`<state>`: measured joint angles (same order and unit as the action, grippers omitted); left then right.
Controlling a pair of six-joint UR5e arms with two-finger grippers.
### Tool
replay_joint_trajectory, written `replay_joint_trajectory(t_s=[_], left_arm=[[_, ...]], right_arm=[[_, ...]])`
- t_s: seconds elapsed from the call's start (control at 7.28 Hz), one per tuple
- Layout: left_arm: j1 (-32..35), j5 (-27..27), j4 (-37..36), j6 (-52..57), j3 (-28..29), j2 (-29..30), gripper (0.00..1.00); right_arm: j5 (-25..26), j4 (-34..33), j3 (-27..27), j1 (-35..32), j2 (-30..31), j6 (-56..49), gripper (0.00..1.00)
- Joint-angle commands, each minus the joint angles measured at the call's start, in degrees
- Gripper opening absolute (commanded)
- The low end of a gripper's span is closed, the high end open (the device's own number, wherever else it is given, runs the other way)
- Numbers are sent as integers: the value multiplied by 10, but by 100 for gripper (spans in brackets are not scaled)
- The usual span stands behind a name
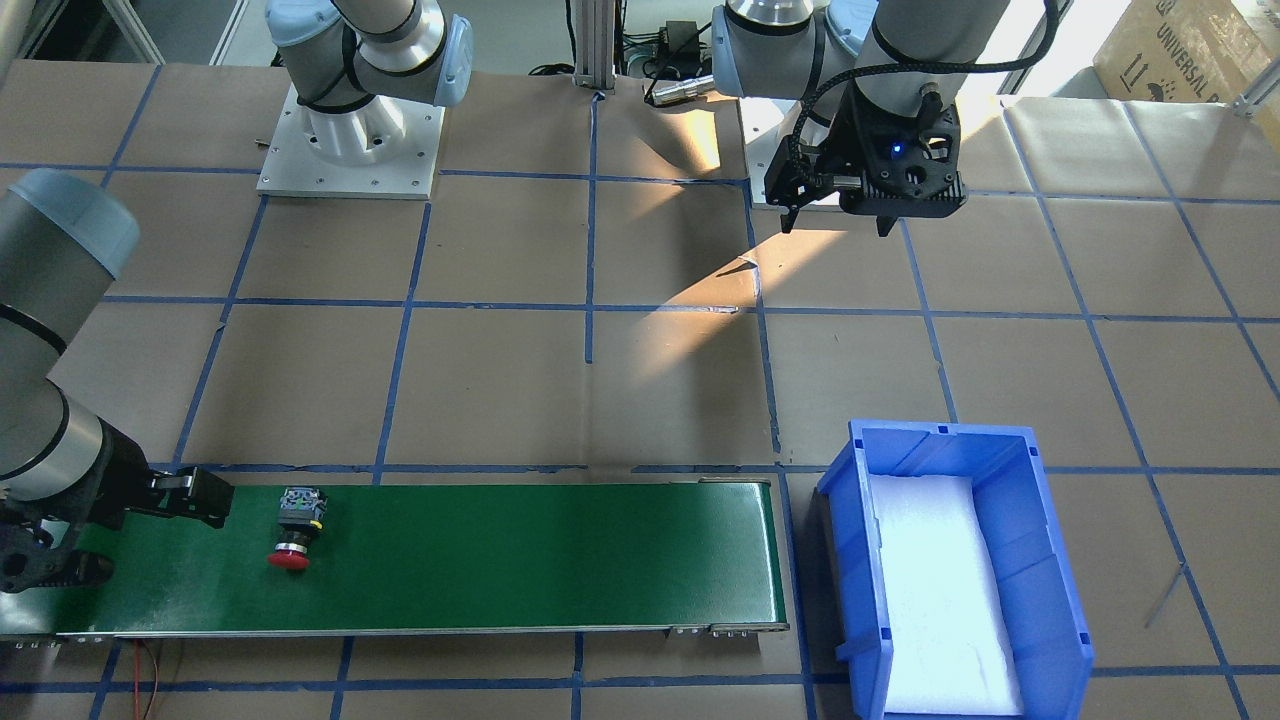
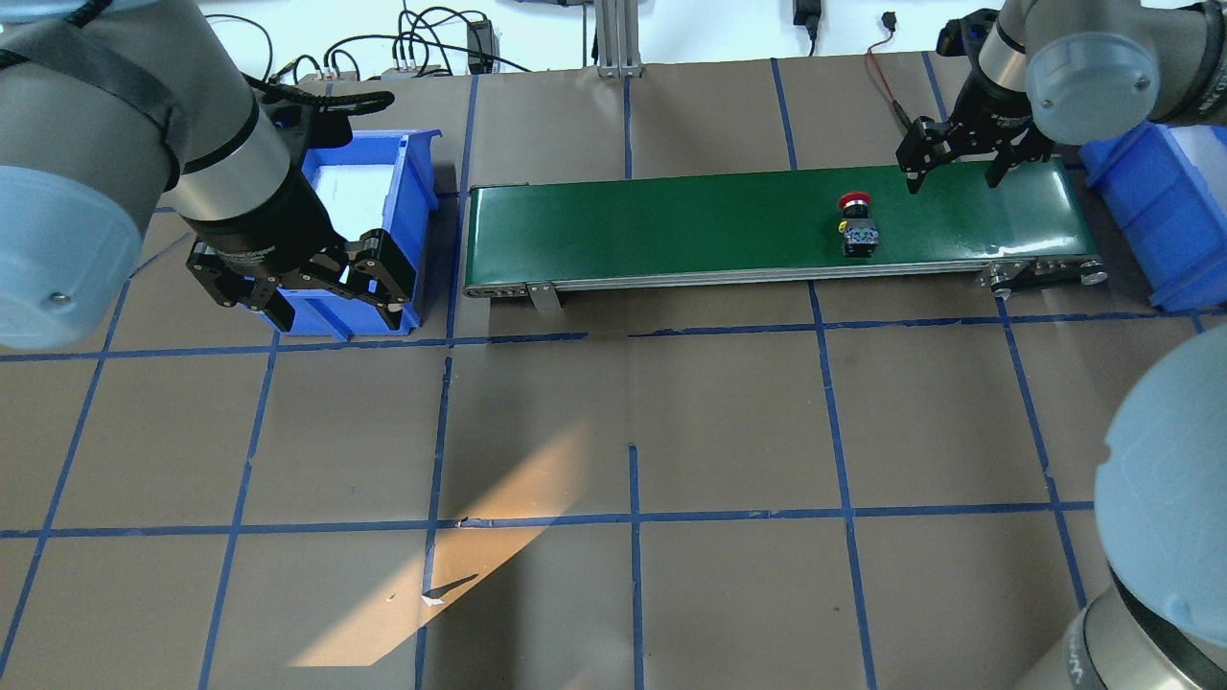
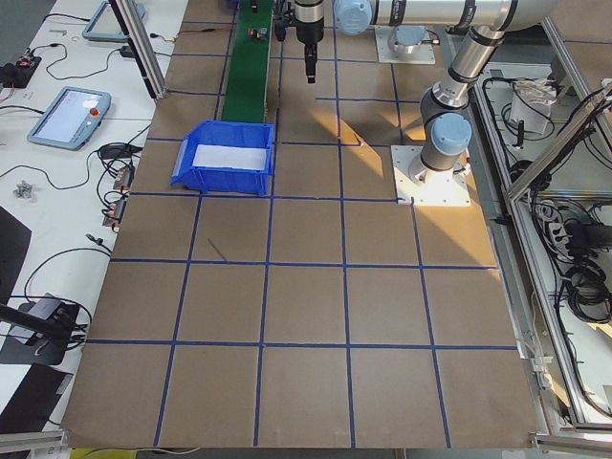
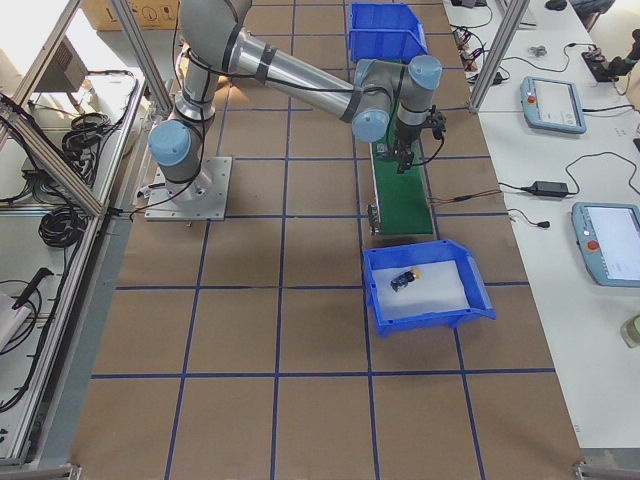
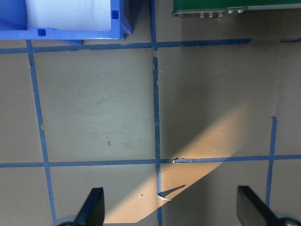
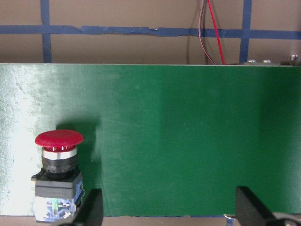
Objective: Transport two buttons from left to right
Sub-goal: 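Bring the right gripper back over the conveyor above the red button, then lower the right gripper and grasp the red button on the belt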
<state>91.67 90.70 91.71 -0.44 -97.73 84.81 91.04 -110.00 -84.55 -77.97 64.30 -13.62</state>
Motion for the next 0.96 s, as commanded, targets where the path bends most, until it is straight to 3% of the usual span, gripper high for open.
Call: replay_joint_trajectory(t_s=[0.0, 0.82], left_arm=[[0, 0, 0, 0, 0, 0, 100], [0, 0, 0, 0, 0, 0, 100]], right_arm=[[0, 0, 0, -1, 0, 0, 100], [1, -10, -3, -15, -20, 21, 100]])
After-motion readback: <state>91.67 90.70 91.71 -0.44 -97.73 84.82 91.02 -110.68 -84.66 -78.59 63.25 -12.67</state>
